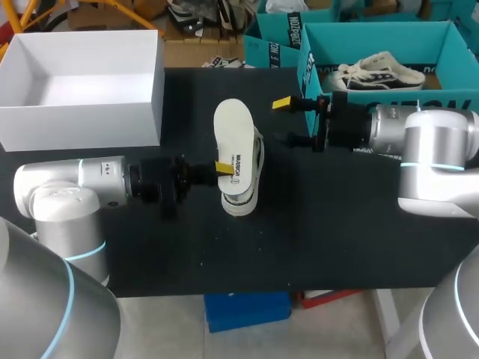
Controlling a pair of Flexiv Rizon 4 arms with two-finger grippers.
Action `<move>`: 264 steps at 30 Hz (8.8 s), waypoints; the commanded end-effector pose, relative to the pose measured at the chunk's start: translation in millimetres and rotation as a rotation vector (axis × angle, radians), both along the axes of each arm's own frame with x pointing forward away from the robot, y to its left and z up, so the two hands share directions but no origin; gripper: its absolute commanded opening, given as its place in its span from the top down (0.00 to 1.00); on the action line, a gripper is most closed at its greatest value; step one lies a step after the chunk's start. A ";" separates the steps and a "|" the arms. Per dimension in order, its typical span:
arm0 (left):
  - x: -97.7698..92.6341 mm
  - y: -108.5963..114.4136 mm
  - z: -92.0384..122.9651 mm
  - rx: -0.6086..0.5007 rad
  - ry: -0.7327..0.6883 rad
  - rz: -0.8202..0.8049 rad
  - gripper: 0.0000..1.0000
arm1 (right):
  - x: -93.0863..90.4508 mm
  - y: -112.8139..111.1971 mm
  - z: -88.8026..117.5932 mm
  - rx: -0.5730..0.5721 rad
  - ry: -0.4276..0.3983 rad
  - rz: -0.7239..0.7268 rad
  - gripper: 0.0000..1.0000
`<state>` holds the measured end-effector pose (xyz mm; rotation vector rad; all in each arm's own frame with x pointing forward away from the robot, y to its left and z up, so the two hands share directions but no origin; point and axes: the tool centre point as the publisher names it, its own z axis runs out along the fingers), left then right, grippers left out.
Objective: Take the shoe out of the shoebox, open the shoe tongue, remove and reinsert the insole, then place the shoe into the shoebox
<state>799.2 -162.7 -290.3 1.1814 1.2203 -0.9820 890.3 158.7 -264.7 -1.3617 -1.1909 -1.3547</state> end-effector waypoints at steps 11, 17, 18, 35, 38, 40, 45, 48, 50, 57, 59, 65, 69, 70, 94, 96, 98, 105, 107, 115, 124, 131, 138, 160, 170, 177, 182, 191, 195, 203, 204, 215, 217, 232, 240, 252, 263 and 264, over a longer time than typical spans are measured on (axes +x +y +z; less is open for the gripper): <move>-1.4 -0.9 0.4 0.004 -0.002 0.005 1.00 | -13.5 29.6 -5.3 -0.070 -0.006 0.219 0.00; -1.4 -0.9 0.4 0.004 -0.002 0.005 1.00 | -21.0 44.6 -13.1 -0.074 0.013 0.268 0.00; -1.4 -0.9 0.4 0.004 -0.002 0.005 1.00 | -21.3 46.2 -14.4 -0.074 0.015 0.270 0.00; -1.4 -0.9 0.4 0.004 -0.002 0.005 1.00 | -28.4 71.4 -19.2 -0.074 0.031 0.308 0.40; -1.4 -0.9 0.4 0.004 -0.002 0.005 1.00 | -28.5 72.8 -20.1 -0.076 0.034 0.311 0.51; -1.4 -0.9 0.4 0.004 -0.002 0.005 1.00 | -28.3 74.3 -20.5 -0.077 0.035 0.312 0.51; -1.4 -0.9 0.4 0.004 -0.002 0.005 1.00 | -28.2 78.7 -22.9 -0.073 0.036 0.312 0.52; -1.4 -0.9 0.4 0.004 -0.002 0.005 1.00 | -28.2 79.2 -24.0 -0.074 0.038 0.310 0.76; -1.4 -0.9 0.4 0.004 -0.002 0.005 1.00 | -28.3 79.7 -25.4 -0.080 0.040 0.304 1.00; -1.4 -0.9 0.4 0.004 -0.002 0.005 1.00 | -28.4 80.0 -27.0 -0.094 0.042 0.294 1.00; -1.4 -0.9 0.4 0.004 -0.002 0.005 0.69 | -28.4 80.0 -27.0 -0.094 0.042 0.294 1.00; -3.6 21.0 17.4 0.174 0.067 0.035 0.00 | -28.4 80.0 -27.0 -0.094 0.042 0.294 1.00; -5.7 43.4 33.0 0.343 0.072 0.041 0.00 | -28.4 80.0 -27.0 -0.094 0.042 0.294 1.00; -5.9 48.0 36.3 0.400 0.074 0.034 0.00 | -28.4 80.0 -27.0 -0.094 0.042 0.294 1.00; -7.2 43.6 61.9 0.985 -0.040 0.002 0.00 | -28.4 80.0 -27.0 -0.094 0.042 0.294 1.00; -7.2 43.6 61.9 0.985 -0.040 0.002 0.00 | -28.4 80.0 -27.0 -0.094 0.042 0.294 1.00; -4.8 35.1 59.0 1.060 -0.025 0.009 0.00 | -28.4 80.0 -27.0 -0.094 0.042 0.294 1.00; 7.4 12.7 64.8 1.246 0.040 0.021 0.00 | -28.4 80.0 -27.0 -0.094 0.042 0.294 1.00; 9.6 7.3 67.5 1.259 0.064 0.009 0.00 | -28.4 80.0 -27.0 -0.094 0.042 0.294 1.00; 11.4 -12.3 68.6 1.431 0.087 0.028 0.00 | -28.4 80.0 -27.0 -0.094 0.042 0.294 1.00; 5.9 -17.2 66.8 1.553 0.094 0.075 0.00 | -28.4 80.0 -27.0 -0.094 0.042 0.294 1.00; -0.7 -14.9 69.7 1.562 0.100 0.071 0.00 | -28.4 80.0 -27.0 -0.094 0.042 0.294 1.00; -2.8 -12.6 66.5 1.514 0.116 0.045 0.00 | -28.4 80.0 -27.0 -0.094 0.042 0.294 1.00; 45.5 -3.6 62.8 1.472 0.124 0.051 0.00 | -28.4 80.0 -27.0 -0.094 0.042 0.294 1.00; 88.9 -6.2 57.3 1.459 0.146 0.069 0.00 | -28.4 80.0 -27.0 -0.094 0.042 0.294 1.00; 122.6 -4.3 52.8 1.455 0.156 0.068 0.00 | -28.4 80.0 -27.0 -0.094 0.042 0.294 1.00; 147.7 -3.4 50.0 1.455 0.161 0.065 0.00 | -28.4 80.0 -27.0 -0.094 0.042 0.294 1.00; 186.2 -0.6 38.9 1.457 0.179 0.058 0.00 | -28.4 80.0 -27.0 -0.094 0.042 0.294 1.00; 198.0 -0.8 35.1 1.442 0.183 0.050 0.00 | -28.4 80.0 -27.0 -0.094 0.042 0.294 1.00; 213.9 0.3 22.7 1.435 0.205 0.048 0.00 | -28.4 80.0 -27.0 -0.094 0.042 0.294 1.00; 214.7 0.7 21.2 1.430 0.214 0.043 0.00 | -28.4 80.0 -27.0 -0.094 0.042 0.294 1.00; 197.0 2.6 26.1 1.424 0.215 0.049 0.00 | -28.4 80.0 -27.0 -0.094 0.042 0.294 1.00; 190.5 3.9 28.7 1.421 0.214 0.051 0.00 | -28.4 80.0 -27.0 -0.094 0.042 0.294 1.00; 110.6 6.5 37.0 1.423 0.201 0.060 0.00 | -28.4 80.0 -27.0 -0.094 0.042 0.294 1.00; 63.2 2.2 41.6 1.424 0.173 0.056 0.00 | -28.4 80.0 -27.0 -0.094 0.042 0.294 1.00; 1.4 4.5 47.1 1.405 0.151 0.049 0.00 | -28.4 80.0 -27.0 -0.094 0.042 0.294 1.00; -21.6 10.1 50.4 1.364 0.137 0.056 0.00 | -28.4 80.0 -27.0 -0.094 0.042 0.294 1.00; -21.7 11.7 51.5 1.327 0.134 0.050 0.00 | -28.4 80.0 -27.0 -0.094 0.042 0.294 1.00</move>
